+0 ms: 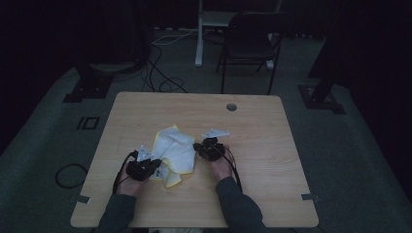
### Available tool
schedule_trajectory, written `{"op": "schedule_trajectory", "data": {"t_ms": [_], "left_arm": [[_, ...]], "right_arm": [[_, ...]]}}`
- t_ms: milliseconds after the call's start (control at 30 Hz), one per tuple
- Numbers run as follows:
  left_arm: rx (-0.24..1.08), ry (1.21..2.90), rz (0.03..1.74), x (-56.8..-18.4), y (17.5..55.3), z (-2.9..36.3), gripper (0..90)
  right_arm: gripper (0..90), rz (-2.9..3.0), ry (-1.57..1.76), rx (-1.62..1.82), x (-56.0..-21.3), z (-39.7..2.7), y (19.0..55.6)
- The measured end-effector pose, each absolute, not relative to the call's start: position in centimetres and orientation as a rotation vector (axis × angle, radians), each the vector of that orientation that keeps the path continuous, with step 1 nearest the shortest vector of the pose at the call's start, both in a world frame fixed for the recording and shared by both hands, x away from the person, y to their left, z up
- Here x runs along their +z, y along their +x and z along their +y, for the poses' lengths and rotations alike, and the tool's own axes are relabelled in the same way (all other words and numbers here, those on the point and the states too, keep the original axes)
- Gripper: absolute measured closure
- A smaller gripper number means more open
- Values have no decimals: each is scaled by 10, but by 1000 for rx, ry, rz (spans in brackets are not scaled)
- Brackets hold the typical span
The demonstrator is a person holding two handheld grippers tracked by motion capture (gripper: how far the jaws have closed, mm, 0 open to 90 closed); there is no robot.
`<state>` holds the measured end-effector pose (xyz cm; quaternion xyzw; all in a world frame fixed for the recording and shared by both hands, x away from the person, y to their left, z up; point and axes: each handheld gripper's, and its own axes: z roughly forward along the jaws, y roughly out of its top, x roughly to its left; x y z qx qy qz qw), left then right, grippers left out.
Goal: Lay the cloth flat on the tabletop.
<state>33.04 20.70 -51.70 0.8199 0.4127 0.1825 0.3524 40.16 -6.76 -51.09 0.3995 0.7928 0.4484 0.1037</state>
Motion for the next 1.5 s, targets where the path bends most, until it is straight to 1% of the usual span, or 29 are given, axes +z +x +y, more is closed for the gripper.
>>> {"op": "schedule_trajectory", "data": {"t_ms": [33, 133, 300, 333, 367, 400, 500, 533, 567, 600, 700, 1000, 1133, 1233, 1267, 1300, 1367, 1400, 1433, 1500], "left_arm": [[496, 2139, 1058, -515, 330, 202, 876], [561, 2178, 1046, -513, 329, 195, 873], [586, 2144, 1074, -506, 329, 205, 872], [593, 2138, 1087, -505, 329, 209, 872], [605, 2128, 1110, -504, 330, 213, 872], [605, 2128, 1110, -504, 330, 213, 873], [616, 2091, 1211, -505, 333, 233, 873], [616, 2091, 1211, -505, 333, 233, 873], [613, 2082, 1262, -510, 335, 240, 872], [613, 2082, 1262, -510, 335, 240, 872], [609, 2076, 1288, -515, 336, 245, 870], [616, 2089, 1284, -516, 336, 242, 866], [623, 2089, 1280, -516, 336, 239, 866], [624, 2089, 1277, -516, 336, 238, 865], [623, 2089, 1276, -516, 336, 238, 865], [621, 2087, 1274, -517, 336, 238, 865], [619, 2083, 1271, -517, 336, 238, 864], [619, 2083, 1271, -517, 336, 238, 864], [620, 2077, 1258, -516, 334, 237, 864], [624, 2079, 1250, -515, 334, 236, 863]], "right_arm": [[881, 2328, 1163, 1329, -503, -70, 402], [879, 2326, 1131, 1327, -495, -67, 400], [868, 2330, 1124, 1340, -494, -62, 399], [847, 2339, 1120, 1355, -494, -62, 399], [804, 2347, 1114, 1366, -495, -61, 399], [788, 2347, 1105, 1350, -495, -59, 399], [761, 2361, 1084, 1331, -497, -57, 396], [750, 2368, 1080, 1322, -498, -55, 396], [737, 2377, 1073, 1316, -500, -54, 395], [737, 2377, 1073, 1316, -500, -54, 395], [697, 2416, 1065, 1297, -510, -48, 390], [538, 2517, 1049, 1279, -530, -37, 379], [515, 2545, 1014, 1202, -537, -28, 377], [557, 2547, 995, 1163, -540, -20, 377], [598, 2546, 985, 1153, -540, -18, 377], [686, 2551, 978, 1151, -539, -17, 376], [818, 2550, 955, 1140, -538, -14, 376], [818, 2550, 955, 1140, -538, -14, 376], [858, 2528, 952, 1150, -534, -14, 377], [866, 2509, 936, 1166, -529, -15, 375]]}}
